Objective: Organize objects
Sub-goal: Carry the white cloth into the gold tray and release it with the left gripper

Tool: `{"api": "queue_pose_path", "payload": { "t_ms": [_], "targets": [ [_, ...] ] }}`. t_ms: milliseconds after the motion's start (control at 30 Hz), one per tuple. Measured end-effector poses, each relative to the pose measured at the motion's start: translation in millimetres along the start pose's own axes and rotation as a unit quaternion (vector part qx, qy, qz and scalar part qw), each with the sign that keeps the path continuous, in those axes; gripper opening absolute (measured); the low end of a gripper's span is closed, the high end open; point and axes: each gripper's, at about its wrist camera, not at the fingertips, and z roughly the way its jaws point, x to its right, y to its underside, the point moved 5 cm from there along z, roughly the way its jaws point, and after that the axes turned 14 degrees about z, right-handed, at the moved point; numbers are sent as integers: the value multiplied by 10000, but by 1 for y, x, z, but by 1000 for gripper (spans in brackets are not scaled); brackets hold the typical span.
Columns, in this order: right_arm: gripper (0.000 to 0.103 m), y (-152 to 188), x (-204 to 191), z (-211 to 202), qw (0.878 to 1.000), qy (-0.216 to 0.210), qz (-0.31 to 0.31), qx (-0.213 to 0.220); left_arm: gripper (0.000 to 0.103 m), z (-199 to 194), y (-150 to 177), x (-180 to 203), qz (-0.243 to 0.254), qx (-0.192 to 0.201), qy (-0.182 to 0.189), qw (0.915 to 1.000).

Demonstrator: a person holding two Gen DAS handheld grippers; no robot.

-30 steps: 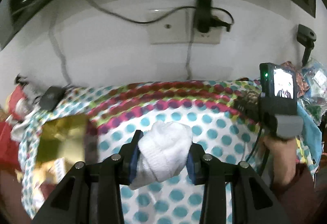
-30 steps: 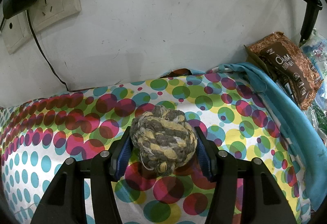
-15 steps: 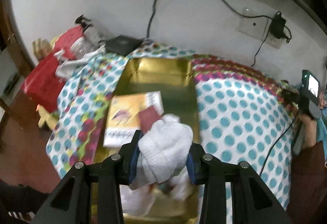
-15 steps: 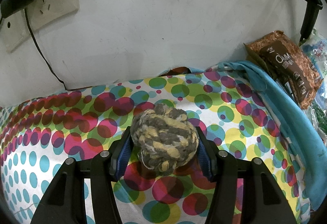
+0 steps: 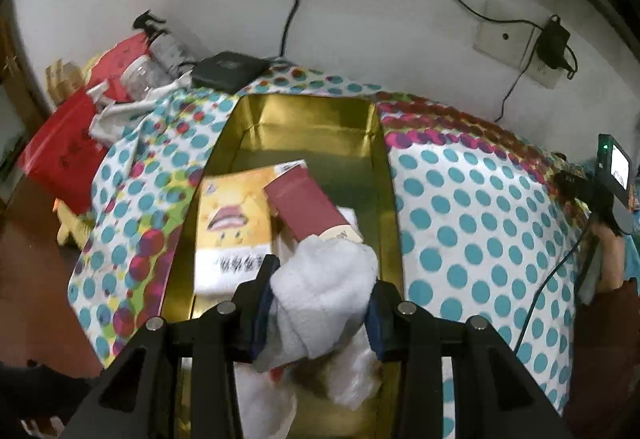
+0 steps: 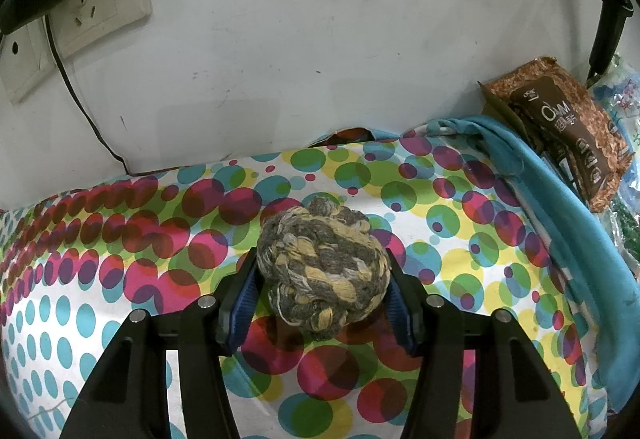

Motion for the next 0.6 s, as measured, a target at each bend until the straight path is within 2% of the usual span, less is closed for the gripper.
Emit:
{"api": "queue_pose_path", "payload": {
  "t_ms": [67, 200, 367, 467, 533, 600],
  "targets": [
    [54, 0, 1, 0, 10000, -1, 0, 1, 39, 4, -7, 1, 52, 43, -114, 9999],
    [54, 0, 0, 0, 10000, 2, -4, 1, 39, 18, -18, -2, -3, 43, -114, 9999],
    [54, 0, -4, -1, 10000, 6, -6, 3, 39, 33, -31, -11, -139, -119, -183, 9997],
    [54, 1, -7, -2, 10000, 8, -8, 4, 43, 40, -35, -15, -213, -213, -257, 9992],
    [54, 0, -6, -2, 10000, 9, -10, 3, 43, 42, -33, -19, -379, -223, -174, 9989],
    [54, 0, -6, -3, 10000, 14, -13, 5, 48, 40, -30, -23, -525, -228, -227, 9981]
  ]
}}
